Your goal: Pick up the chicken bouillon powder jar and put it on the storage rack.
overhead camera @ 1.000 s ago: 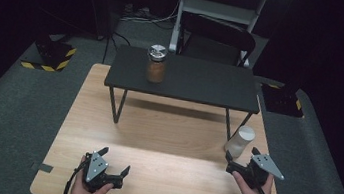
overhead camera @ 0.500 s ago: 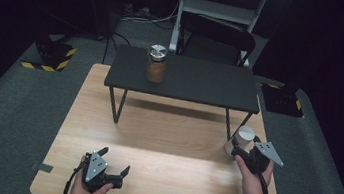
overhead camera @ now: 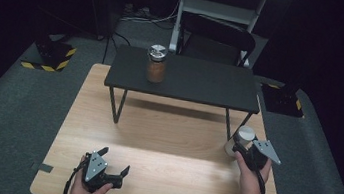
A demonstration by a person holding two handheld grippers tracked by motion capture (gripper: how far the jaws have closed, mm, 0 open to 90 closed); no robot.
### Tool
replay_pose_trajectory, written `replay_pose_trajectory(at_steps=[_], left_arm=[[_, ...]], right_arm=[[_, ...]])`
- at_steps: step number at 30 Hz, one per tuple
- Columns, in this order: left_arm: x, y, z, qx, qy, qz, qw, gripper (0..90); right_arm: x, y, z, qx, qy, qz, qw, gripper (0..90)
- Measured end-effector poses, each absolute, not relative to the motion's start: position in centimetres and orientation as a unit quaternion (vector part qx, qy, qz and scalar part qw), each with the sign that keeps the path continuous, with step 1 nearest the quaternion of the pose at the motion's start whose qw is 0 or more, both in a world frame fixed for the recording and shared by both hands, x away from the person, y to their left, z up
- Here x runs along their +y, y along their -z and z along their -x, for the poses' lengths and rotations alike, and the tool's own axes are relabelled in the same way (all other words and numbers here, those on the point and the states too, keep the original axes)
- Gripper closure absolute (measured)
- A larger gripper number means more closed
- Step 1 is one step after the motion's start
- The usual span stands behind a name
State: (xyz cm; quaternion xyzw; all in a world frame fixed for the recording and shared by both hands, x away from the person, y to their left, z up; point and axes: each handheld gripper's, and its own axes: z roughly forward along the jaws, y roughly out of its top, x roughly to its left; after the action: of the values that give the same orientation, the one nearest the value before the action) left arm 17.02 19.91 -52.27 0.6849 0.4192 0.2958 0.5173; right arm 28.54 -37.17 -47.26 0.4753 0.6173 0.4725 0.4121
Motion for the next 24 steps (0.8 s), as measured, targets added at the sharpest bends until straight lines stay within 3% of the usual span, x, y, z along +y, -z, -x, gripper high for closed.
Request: replay_pose_trajectory(at_steps=[24], left_arm=[[19.9,52.3,-16.9,0.418,-0.298,-0.684,0.518,0.6]], right_arm=[[-36.4,45.8,-26.3,0.635,-0.482,-0.447,0.405,33.7]])
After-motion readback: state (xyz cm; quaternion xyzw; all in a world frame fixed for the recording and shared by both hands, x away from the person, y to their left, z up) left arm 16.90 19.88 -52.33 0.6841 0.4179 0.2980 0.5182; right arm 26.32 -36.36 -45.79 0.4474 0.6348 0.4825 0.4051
